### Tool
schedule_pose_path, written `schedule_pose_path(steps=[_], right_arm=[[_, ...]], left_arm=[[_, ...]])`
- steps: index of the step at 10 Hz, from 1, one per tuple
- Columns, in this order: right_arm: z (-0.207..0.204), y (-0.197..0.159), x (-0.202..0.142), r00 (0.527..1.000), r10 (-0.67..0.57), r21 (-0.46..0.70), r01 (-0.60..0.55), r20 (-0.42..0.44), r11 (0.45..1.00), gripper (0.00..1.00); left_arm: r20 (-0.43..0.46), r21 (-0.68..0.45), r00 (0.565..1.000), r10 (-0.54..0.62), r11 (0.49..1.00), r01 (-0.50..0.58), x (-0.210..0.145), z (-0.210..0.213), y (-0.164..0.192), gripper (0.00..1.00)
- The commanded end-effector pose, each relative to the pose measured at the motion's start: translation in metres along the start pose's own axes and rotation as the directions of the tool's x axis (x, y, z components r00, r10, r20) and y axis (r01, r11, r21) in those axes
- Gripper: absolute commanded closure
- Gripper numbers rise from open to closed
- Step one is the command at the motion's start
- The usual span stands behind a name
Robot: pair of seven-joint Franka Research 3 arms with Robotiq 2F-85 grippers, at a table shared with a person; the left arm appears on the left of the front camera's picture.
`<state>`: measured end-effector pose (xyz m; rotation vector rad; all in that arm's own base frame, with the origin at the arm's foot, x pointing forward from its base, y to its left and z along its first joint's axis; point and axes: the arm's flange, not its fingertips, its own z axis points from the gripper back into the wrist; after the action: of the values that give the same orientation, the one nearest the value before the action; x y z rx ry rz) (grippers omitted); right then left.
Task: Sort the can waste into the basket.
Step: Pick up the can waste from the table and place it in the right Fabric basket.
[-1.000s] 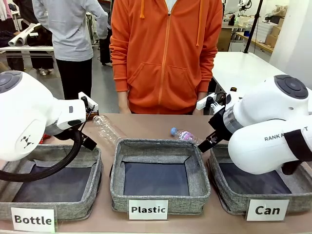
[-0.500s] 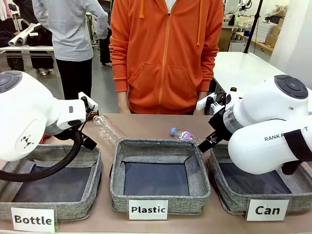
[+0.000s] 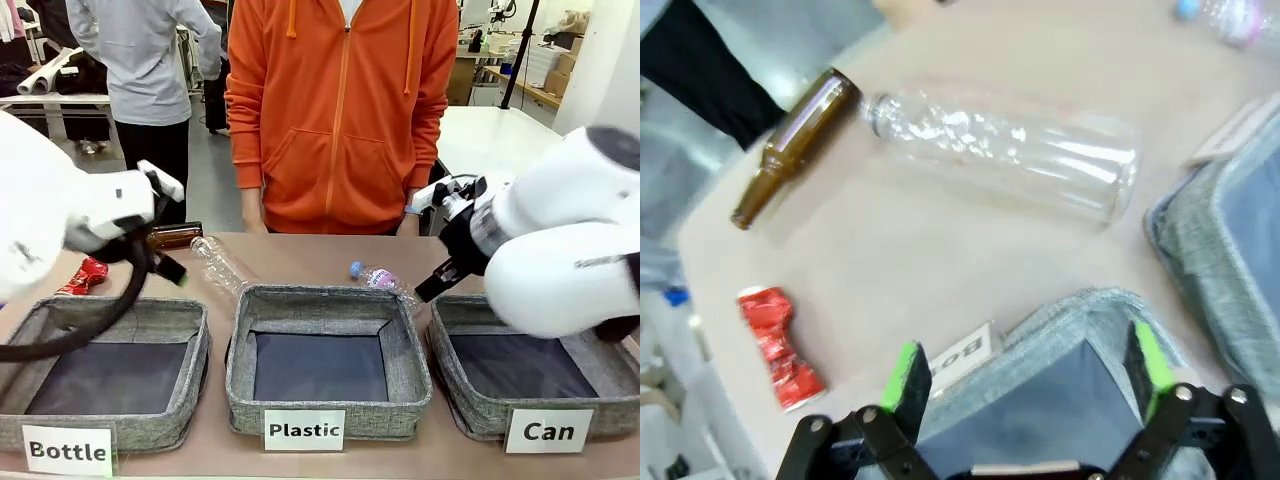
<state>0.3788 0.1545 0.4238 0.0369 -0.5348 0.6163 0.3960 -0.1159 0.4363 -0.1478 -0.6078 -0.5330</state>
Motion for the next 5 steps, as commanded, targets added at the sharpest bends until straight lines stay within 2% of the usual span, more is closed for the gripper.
schedule_pose_path(steps=[1, 2, 3, 4, 5], right_arm=[[0.075, -0.010, -0.025, 0.994, -0.104, 0.044, 0.102, 0.041, 0.994, 0.00], [0.102, -0.025, -0.042, 0.982, -0.169, 0.098, 0.161, 0.086, 0.982, 0.00], [0.127, -0.046, -0.065, 0.964, -0.225, 0.172, 0.199, 0.144, 0.965, 0.00], [0.147, -0.078, -0.096, 0.920, -0.332, 0.255, 0.276, 0.210, 0.927, 0.00], [0.159, -0.107, -0.130, 0.869, -0.416, 0.383, 0.300, 0.267, 0.874, 0.00]], left_arm=[[0.105, -0.051, 0.989, 0.105, 0.994, -0.100, -0.094, 0.093, 0.016, 0.00], [0.143, -0.052, 0.981, 0.131, 0.991, -0.125, -0.130, 0.117, 0.031, 0.00], [0.152, -0.031, 0.970, 0.188, 0.982, -0.186, -0.141, 0.142, 0.030, 0.00], [0.159, -0.030, 0.947, 0.281, 0.960, -0.280, -0.164, 0.162, 0.041, 0.00], [0.184, -0.038, 0.895, 0.407, 0.912, -0.407, -0.180, 0.169, 0.033, 0.00]])
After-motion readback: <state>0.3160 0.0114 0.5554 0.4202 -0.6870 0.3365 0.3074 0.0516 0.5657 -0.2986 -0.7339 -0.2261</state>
